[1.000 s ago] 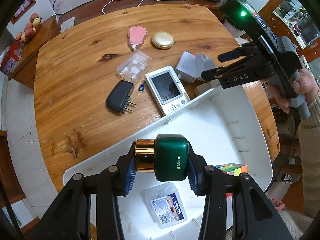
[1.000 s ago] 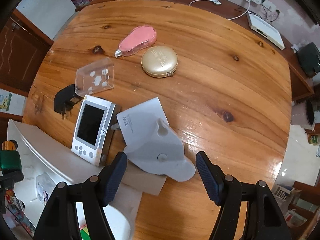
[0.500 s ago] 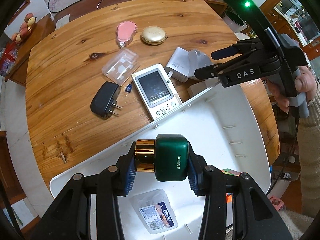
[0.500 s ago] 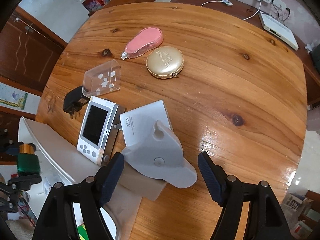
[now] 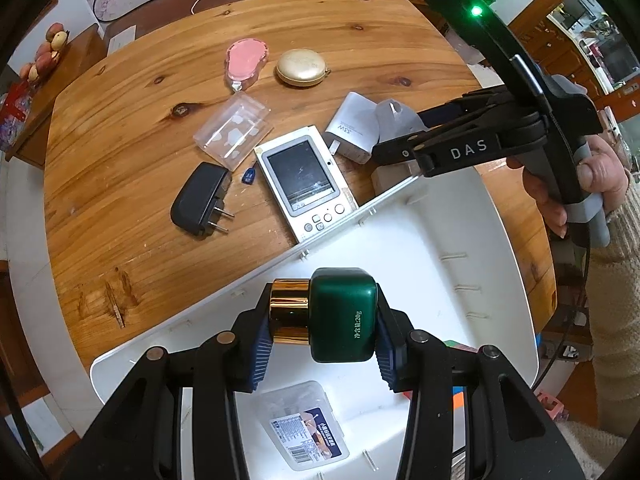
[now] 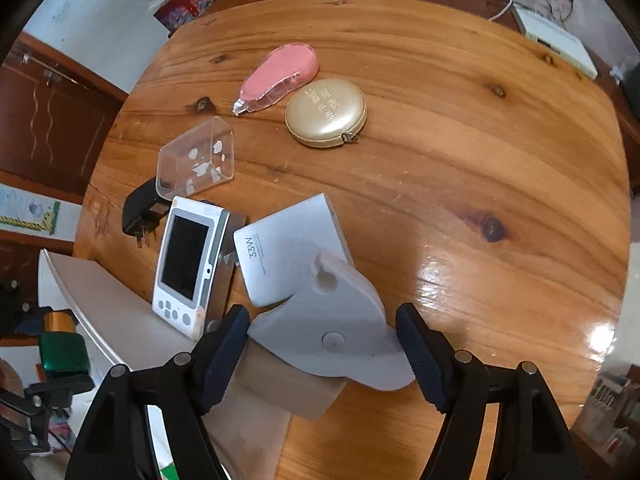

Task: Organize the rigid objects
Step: 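Hold the bottle in the left tool while the right tool grasps the white plastic stand, then lower the bottle with the left tool while the right tool lowers the stand into the tray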

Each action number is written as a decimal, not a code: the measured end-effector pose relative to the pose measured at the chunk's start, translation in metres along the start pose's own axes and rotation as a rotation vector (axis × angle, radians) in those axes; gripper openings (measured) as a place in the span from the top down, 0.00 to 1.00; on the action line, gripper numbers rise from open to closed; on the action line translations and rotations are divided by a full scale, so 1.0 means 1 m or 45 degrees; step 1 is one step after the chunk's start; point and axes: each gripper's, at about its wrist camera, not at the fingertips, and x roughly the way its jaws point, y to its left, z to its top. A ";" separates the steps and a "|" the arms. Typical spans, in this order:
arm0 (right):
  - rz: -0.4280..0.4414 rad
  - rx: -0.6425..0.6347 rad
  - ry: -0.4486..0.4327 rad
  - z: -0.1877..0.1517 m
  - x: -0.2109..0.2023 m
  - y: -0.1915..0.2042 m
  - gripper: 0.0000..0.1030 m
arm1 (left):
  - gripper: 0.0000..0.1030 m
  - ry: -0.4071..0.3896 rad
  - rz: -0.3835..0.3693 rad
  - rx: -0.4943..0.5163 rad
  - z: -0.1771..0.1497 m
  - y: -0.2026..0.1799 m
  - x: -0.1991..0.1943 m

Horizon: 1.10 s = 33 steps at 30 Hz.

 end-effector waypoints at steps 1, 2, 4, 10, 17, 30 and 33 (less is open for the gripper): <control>0.001 0.002 -0.004 -0.001 -0.001 0.001 0.30 | 0.55 0.000 0.000 -0.004 0.000 0.001 0.001; 0.001 0.010 -0.008 -0.002 -0.002 0.001 0.33 | 0.55 0.001 -0.001 -0.008 0.000 0.002 0.001; -0.012 0.032 -0.005 -0.002 -0.003 0.001 0.34 | 0.55 0.003 -0.005 -0.016 -0.001 0.003 0.002; -0.057 0.071 -0.040 -0.009 -0.007 0.003 0.34 | 0.55 0.001 -0.009 -0.014 -0.002 0.003 0.003; -0.102 0.082 -0.134 -0.018 -0.039 0.009 0.34 | 0.55 -0.017 -0.008 -0.013 -0.004 0.004 -0.001; -0.137 -0.104 -0.354 -0.065 -0.133 0.109 0.34 | 0.55 -0.140 0.018 -0.040 -0.041 0.012 -0.038; -0.129 -0.151 -0.363 -0.080 -0.132 0.136 0.34 | 0.55 -0.185 0.036 -0.064 -0.058 0.015 -0.046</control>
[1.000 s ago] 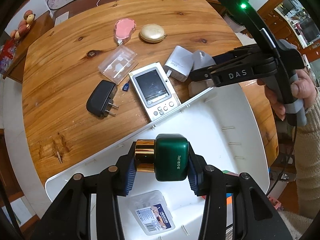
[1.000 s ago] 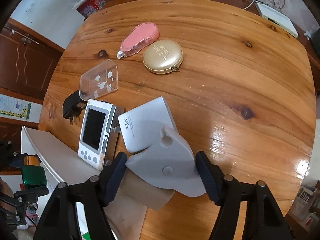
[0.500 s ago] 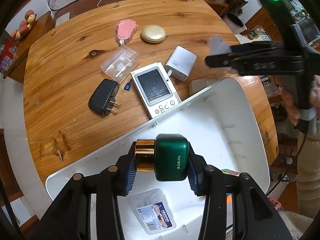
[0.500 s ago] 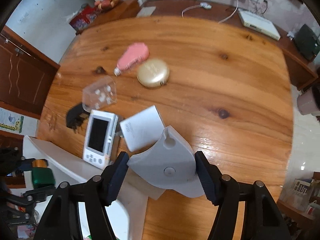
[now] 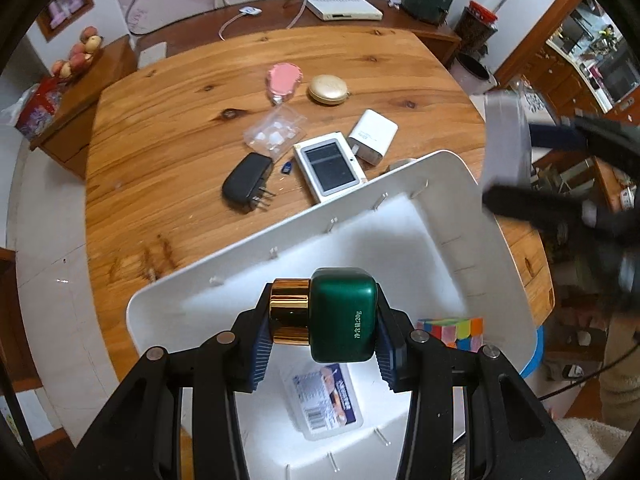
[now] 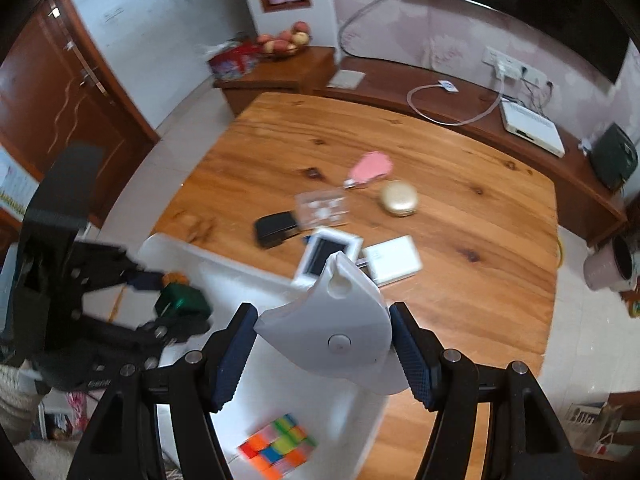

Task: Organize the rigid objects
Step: 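Lower the bottle with the left tool while the right tool lowers the stand into the tray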

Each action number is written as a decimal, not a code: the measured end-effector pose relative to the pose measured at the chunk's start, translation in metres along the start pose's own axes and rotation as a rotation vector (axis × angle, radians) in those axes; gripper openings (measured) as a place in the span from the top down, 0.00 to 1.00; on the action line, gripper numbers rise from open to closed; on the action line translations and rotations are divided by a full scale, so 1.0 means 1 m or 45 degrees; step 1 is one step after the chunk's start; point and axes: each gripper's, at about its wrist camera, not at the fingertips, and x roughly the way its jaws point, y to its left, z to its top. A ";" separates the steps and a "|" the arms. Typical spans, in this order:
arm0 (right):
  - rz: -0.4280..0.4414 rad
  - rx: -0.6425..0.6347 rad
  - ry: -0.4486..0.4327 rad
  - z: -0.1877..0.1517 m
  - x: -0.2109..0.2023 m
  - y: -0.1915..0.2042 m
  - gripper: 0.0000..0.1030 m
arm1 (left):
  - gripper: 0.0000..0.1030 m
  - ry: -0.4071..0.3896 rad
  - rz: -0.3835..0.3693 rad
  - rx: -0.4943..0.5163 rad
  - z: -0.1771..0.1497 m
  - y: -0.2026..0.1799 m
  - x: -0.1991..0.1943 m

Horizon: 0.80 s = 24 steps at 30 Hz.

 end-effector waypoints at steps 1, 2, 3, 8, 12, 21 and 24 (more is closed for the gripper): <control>0.006 -0.013 -0.002 -0.004 0.000 0.009 0.34 | 0.55 -0.010 0.005 -0.009 -0.003 0.002 0.000; 0.010 -0.025 -0.001 -0.011 0.000 0.019 0.34 | 0.55 -0.026 0.017 -0.019 -0.009 0.003 -0.002; 0.015 -0.028 0.001 -0.015 0.001 0.023 0.34 | 0.55 -0.036 0.028 -0.028 -0.013 0.002 -0.002; 0.012 -0.010 0.011 -0.044 0.015 0.048 0.34 | 0.55 -0.073 0.001 -0.091 -0.038 0.006 0.006; -0.081 -0.005 0.008 -0.067 0.031 0.063 0.34 | 0.55 -0.106 0.029 -0.137 -0.053 0.006 0.016; -0.176 0.049 0.024 -0.088 0.056 0.070 0.34 | 0.55 -0.115 0.055 -0.199 -0.071 0.009 0.036; -0.189 0.066 0.032 -0.092 0.059 0.070 0.34 | 0.50 -0.131 0.075 -0.202 -0.075 0.008 0.037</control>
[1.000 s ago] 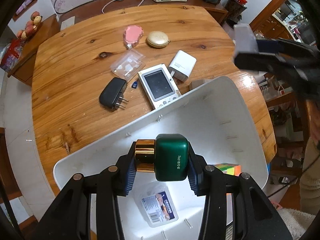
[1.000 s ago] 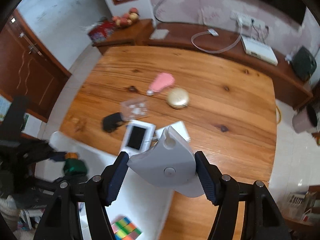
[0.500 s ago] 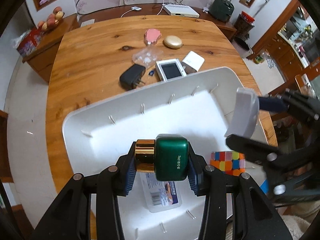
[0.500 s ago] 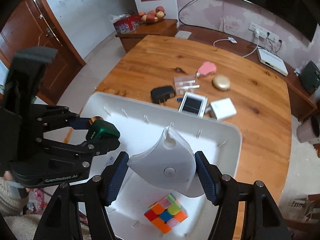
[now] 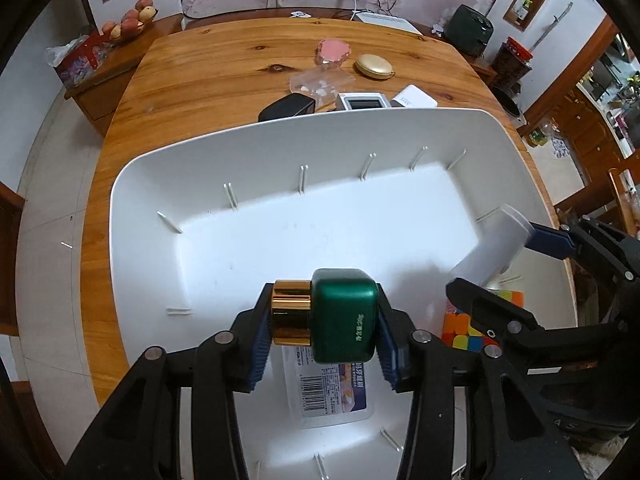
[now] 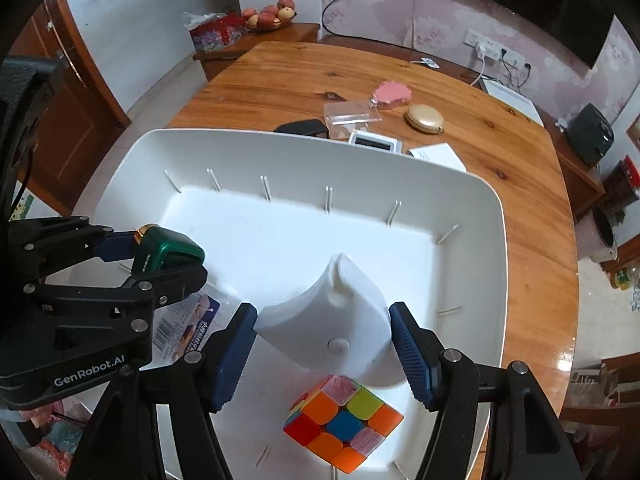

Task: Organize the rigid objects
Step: 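Lower the bottle with the left tool while the right tool lowers the stand into the tray, then lift both tools from the tray and move them toward the remaining items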

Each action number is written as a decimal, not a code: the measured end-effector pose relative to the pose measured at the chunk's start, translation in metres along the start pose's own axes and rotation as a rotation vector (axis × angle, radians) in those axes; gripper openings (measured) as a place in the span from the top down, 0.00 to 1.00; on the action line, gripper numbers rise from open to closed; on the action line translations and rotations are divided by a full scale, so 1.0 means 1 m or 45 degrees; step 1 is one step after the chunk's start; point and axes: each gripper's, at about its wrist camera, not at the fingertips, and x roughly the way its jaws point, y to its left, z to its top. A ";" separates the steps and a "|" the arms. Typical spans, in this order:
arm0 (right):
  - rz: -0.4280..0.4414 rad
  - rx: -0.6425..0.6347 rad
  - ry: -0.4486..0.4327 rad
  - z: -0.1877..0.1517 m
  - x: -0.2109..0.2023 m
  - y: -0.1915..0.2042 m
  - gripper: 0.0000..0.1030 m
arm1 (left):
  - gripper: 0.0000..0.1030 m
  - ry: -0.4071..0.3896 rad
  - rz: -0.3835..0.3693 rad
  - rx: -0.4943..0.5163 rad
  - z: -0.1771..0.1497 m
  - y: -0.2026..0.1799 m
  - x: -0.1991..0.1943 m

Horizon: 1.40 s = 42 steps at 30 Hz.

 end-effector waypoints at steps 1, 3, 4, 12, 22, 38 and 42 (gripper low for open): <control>-0.001 0.009 0.003 -0.001 0.000 0.000 0.34 | 0.45 -0.018 0.015 0.004 -0.001 0.000 -0.001; -0.009 0.026 -0.008 -0.005 -0.002 -0.001 0.33 | 0.36 -0.052 0.055 0.006 -0.002 0.000 -0.003; -0.015 0.032 -0.016 -0.006 -0.003 -0.002 0.33 | 0.30 -0.062 0.067 0.002 -0.003 0.001 -0.004; -0.050 0.062 -0.085 -0.020 -0.020 -0.002 0.32 | 0.19 -0.086 0.040 -0.028 -0.010 0.004 -0.011; -0.112 0.014 -0.141 -0.028 -0.032 0.008 0.32 | 0.19 -0.109 0.054 -0.031 -0.016 0.004 -0.021; -0.127 0.064 -0.128 -0.023 -0.030 -0.003 0.32 | 0.19 -0.169 0.045 -0.009 0.002 0.001 -0.041; -0.138 0.084 -0.130 -0.020 -0.032 -0.009 0.32 | 0.19 -0.193 0.044 0.009 0.019 0.000 -0.051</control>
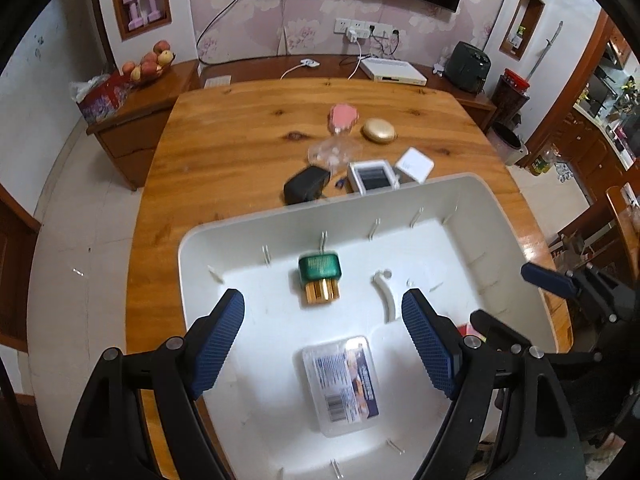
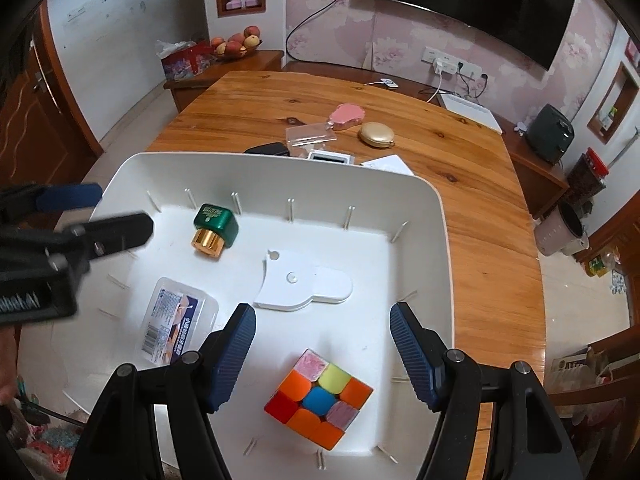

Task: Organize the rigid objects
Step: 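Lift both tools from the tray and move them toward the remaining items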

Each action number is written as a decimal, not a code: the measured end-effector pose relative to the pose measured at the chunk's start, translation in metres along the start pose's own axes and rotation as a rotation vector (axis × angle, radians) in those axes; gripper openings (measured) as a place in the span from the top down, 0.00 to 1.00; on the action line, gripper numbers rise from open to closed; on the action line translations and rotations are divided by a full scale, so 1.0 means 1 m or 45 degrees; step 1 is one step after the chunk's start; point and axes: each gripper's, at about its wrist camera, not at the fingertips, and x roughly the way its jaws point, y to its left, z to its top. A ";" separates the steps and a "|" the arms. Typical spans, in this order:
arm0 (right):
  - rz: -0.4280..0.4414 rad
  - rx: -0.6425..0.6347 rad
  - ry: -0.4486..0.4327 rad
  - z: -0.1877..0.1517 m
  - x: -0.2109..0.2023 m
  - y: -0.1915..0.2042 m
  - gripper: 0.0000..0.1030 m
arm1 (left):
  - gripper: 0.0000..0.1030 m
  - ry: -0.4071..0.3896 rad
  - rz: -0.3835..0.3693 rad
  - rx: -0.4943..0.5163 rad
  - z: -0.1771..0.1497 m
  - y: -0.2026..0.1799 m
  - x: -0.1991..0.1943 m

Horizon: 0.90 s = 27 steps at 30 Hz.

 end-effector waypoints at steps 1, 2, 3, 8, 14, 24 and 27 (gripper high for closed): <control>0.000 0.007 -0.001 0.002 -0.001 -0.002 0.32 | 0.19 -0.009 -0.001 0.003 0.005 0.000 -0.002; 0.000 0.014 -0.002 0.003 -0.001 -0.004 0.32 | 0.19 -0.019 0.001 0.008 0.010 0.000 -0.005; 0.003 0.021 -0.003 0.006 -0.002 -0.006 0.32 | 0.19 -0.032 0.006 0.017 0.016 0.000 -0.007; -0.003 0.028 -0.035 0.022 -0.011 -0.016 0.32 | 0.19 -0.058 -0.006 0.029 0.047 -0.001 -0.016; -0.052 0.018 -0.121 0.059 -0.030 -0.033 0.32 | 0.19 -0.105 -0.028 0.043 0.098 -0.006 -0.025; -0.149 0.061 -0.252 0.143 -0.058 -0.078 0.26 | 0.19 -0.133 -0.027 0.080 0.180 -0.015 -0.022; -0.161 0.081 -0.258 0.167 -0.057 -0.088 0.26 | 0.19 -0.137 0.000 0.101 0.201 -0.018 -0.014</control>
